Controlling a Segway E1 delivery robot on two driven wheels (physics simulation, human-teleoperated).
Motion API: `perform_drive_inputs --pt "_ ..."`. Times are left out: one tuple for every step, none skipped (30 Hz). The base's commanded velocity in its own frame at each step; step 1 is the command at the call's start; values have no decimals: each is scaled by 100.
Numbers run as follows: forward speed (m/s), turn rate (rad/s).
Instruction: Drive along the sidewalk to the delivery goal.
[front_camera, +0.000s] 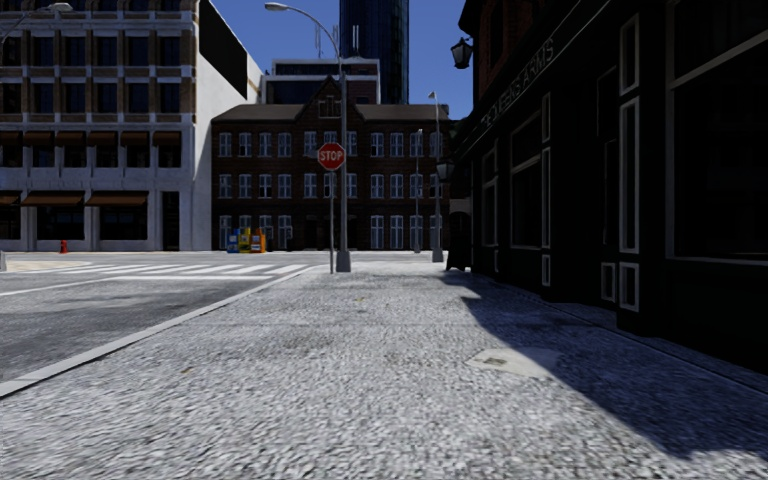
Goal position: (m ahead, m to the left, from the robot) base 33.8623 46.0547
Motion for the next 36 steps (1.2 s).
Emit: perform_drive_inputs --pt "200 0" --pt "200 0" --pt "200 0" --pt "200 0" --pt "200 0" --pt "200 0" --pt "200 0" --pt "200 0" --pt "200 0" --pt "200 0" --pt "200 0" --pt "200 0" --pt "200 0" --pt "200 0" --pt "200 0" --pt "200 0" --pt "200 0" --pt "200 0" --pt "200 0" --pt "200 0" --pt "200 0" --pt "200 0" --pt "200 0" --pt "200 0" --pt "200 0" --pt "200 0" --pt "200 0" --pt "200 0" --pt "200 0" --pt "200 0" --pt "200 0" --pt "200 0" --pt "200 0" --pt "200 0" --pt "200 0" --pt "200 0"
